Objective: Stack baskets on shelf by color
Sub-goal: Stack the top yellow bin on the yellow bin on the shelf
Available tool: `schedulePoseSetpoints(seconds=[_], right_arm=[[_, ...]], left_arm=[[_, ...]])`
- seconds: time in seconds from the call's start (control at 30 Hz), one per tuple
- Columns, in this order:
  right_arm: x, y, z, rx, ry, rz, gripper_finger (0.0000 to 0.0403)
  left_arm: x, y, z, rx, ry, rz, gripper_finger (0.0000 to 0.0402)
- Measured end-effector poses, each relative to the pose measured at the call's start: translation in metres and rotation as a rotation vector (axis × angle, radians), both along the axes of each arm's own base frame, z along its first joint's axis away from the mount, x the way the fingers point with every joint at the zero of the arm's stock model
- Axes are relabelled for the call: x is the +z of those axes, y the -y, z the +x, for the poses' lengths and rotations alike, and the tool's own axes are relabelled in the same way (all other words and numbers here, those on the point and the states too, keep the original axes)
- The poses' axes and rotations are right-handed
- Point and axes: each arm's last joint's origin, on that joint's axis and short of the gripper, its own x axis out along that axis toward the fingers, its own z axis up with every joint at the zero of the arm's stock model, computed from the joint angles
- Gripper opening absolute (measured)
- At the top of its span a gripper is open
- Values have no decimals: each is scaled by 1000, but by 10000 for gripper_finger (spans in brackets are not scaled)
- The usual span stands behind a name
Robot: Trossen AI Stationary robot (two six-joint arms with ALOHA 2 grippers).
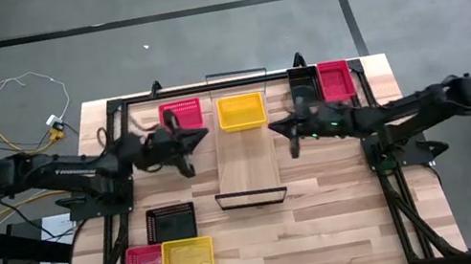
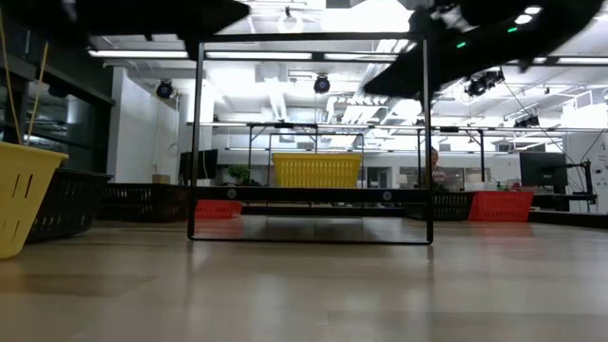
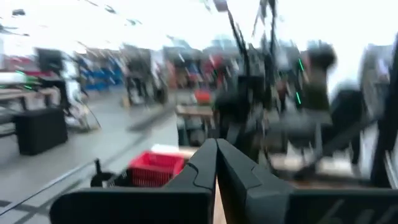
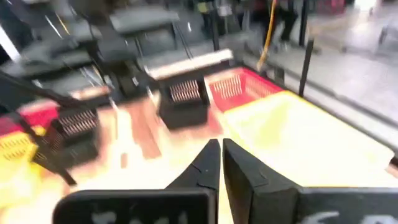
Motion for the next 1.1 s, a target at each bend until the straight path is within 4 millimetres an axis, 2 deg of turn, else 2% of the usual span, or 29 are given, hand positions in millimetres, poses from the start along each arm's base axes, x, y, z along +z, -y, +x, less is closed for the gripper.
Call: schedulePoseSetpoints(seconds=[0.1, 0.23, 0.4, 0.53, 0.73, 1.1], right_arm=[[-2, 12, 23, 38, -100, 41, 15], [2, 21, 56, 77, -222, 52, 3], [5, 26, 88, 133, -385, 19, 1], [4, 31, 109, 105, -432, -10, 1], [-8, 38, 122, -25, -468, -67, 0], [-13, 46, 122, -100, -499, -87, 0]], left_arm=[[-8, 11, -11, 74, 48, -27, 0], [-14, 19, -16, 151, 48, -75, 0], [-16, 24, -15, 142, 29, -80, 0], [-19, 29, -14, 114, 3, -78, 0], [-22, 35, -13, 82, -42, -60, 0], [-22, 35, -13, 80, -43, -57, 0]])
